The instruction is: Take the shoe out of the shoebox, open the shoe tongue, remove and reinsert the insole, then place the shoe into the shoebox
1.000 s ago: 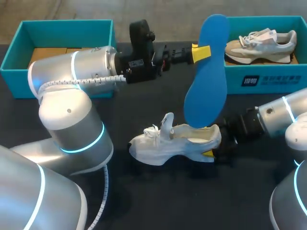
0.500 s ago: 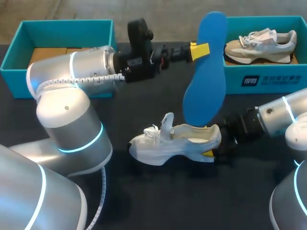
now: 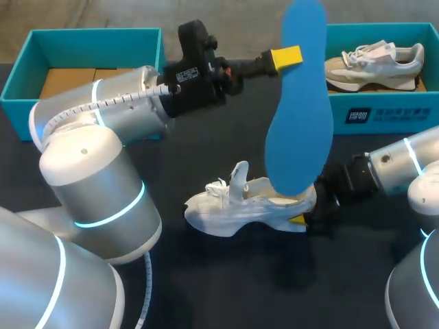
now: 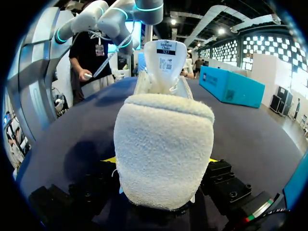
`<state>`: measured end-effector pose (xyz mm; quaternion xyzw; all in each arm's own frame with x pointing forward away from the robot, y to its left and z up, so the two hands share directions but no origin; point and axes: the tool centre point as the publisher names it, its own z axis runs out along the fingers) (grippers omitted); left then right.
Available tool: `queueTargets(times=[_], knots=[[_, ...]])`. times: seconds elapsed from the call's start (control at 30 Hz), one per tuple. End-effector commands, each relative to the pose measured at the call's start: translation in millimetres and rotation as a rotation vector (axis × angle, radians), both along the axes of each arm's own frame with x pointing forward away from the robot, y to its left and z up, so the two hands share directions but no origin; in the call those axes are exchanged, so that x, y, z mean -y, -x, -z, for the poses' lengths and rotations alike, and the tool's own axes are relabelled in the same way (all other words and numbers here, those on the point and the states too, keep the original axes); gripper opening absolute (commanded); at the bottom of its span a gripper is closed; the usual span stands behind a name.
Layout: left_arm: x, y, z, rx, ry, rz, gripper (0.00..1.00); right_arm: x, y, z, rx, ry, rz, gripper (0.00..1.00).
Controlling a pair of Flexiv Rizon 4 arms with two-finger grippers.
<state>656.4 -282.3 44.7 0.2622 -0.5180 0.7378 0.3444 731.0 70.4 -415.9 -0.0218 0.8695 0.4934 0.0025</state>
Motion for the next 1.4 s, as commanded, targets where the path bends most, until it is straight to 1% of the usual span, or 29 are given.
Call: queueTargets(times=[0.03,0.2,0.6,1.4], knots=[[-2,8.9,-12,-0.059,-0.083,0.002,0.0,0,-1.1,6,0.001,0.003,0.001,0.0],[-11,23.2,-18,-0.081,-0.103,0.014,0.0,0,-1.1,6,0.001,0.003,0.001,0.0],[-23,40.5,-28,-0.085,-0.07,0.018,0.0,0,-1.1,6,0.001,0.003,0.001,0.0],[-40,54.9,-31,-0.08,-0.005,-0.003,0.0,0,-1.1,6,0.001,0.003,0.001,0.0]])
